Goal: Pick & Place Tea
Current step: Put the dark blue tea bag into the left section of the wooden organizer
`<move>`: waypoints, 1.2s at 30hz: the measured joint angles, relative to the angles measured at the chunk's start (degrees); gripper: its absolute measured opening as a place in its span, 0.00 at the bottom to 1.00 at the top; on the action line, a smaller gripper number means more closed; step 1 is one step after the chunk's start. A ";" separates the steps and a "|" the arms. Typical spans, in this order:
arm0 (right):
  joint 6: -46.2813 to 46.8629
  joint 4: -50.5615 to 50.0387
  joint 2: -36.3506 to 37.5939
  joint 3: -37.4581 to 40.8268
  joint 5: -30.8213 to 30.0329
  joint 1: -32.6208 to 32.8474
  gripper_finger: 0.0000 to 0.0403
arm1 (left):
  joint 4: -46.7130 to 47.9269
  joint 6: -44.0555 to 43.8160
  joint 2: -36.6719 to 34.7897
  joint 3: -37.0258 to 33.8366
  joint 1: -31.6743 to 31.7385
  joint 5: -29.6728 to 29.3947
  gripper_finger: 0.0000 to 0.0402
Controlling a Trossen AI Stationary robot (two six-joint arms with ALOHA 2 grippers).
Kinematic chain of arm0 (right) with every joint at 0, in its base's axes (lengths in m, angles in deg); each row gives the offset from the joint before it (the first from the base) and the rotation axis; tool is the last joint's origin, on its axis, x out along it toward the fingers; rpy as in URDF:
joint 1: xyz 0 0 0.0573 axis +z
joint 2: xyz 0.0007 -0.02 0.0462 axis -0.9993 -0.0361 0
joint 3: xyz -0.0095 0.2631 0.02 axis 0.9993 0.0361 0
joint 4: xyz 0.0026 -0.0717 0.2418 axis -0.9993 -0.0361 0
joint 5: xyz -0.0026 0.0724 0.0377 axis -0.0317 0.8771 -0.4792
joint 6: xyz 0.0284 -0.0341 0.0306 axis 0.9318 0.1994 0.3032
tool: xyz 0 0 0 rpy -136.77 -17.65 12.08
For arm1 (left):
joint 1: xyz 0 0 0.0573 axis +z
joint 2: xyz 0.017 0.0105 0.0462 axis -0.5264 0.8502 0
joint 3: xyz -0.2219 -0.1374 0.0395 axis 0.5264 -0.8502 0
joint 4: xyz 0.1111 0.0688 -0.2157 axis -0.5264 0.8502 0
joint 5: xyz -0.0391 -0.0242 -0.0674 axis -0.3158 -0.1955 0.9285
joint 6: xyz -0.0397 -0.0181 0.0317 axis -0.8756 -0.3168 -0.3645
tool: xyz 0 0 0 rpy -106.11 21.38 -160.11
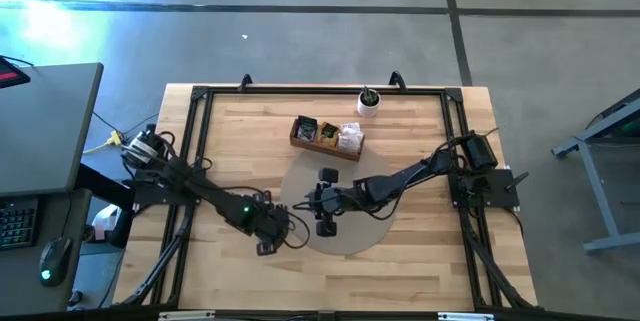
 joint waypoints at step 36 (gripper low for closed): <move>-27.52 2.89 3.95 0.09 6.27 6.23 0.38 | 6.83 8.17 -3.92 20.92 -7.46 1.09 0.00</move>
